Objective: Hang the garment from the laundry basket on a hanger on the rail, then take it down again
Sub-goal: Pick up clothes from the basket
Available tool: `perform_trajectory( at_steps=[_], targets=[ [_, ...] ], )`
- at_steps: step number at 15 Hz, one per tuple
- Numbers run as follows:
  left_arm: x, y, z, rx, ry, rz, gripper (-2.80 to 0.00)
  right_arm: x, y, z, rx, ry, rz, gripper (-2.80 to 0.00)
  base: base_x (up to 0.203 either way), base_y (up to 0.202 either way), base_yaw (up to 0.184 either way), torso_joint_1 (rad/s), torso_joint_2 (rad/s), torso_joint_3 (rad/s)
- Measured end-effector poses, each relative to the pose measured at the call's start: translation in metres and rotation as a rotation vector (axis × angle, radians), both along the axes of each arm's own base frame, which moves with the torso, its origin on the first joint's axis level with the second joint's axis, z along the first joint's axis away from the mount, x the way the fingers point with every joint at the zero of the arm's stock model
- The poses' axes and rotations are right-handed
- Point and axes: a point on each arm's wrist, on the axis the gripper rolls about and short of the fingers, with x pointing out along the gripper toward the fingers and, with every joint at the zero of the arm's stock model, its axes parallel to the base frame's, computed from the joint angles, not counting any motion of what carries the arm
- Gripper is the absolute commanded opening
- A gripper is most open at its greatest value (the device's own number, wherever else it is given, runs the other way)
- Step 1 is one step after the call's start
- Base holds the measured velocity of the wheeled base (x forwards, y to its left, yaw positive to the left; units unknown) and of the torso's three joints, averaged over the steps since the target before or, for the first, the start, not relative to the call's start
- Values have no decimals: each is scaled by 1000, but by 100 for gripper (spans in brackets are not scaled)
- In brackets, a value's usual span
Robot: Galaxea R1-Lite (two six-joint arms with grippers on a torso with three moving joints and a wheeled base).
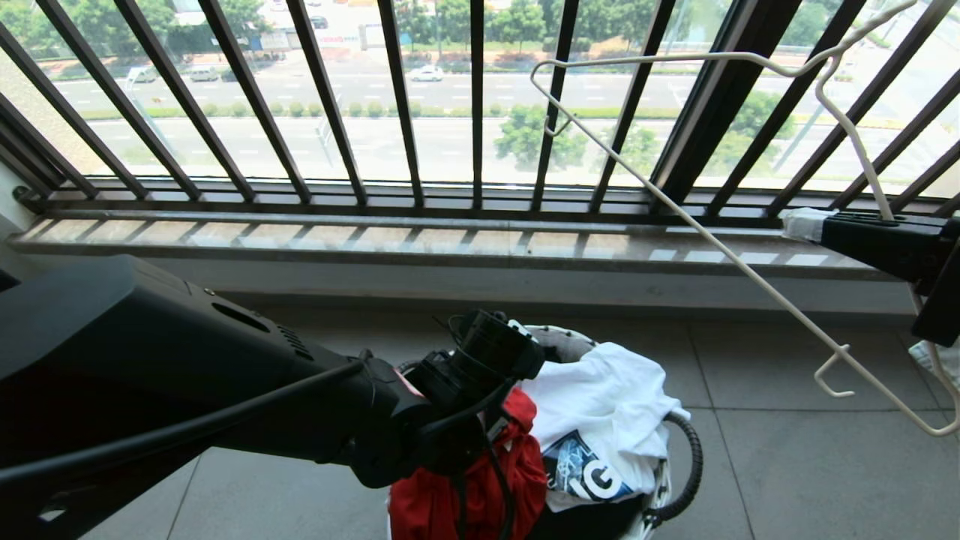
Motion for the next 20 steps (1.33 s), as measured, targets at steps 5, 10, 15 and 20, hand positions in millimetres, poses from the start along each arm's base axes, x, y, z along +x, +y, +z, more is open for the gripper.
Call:
perform_trajectory(
  at_steps=[5, 10, 15, 20],
  targets=[
    [6, -4, 4, -31, -74, 45, 0, 0, 0, 0, 0, 0, 0, -280, 0, 0, 0, 0, 0, 0],
    [5, -1, 18, -27, -140, 119, 0, 0, 0, 0, 0, 1, 1, -280, 0, 0, 0, 0, 0, 0],
    [2, 4, 30, -35, -167, 142, 0, 1, 1, -1, -2, 5, 2, -280, 0, 0, 0, 0, 0, 0],
    [-1, 5, 27, -10, -152, 122, 0, 2, 1, -1, -3, 7, 2, -280, 0, 0, 0, 0, 0, 0]
  ],
)
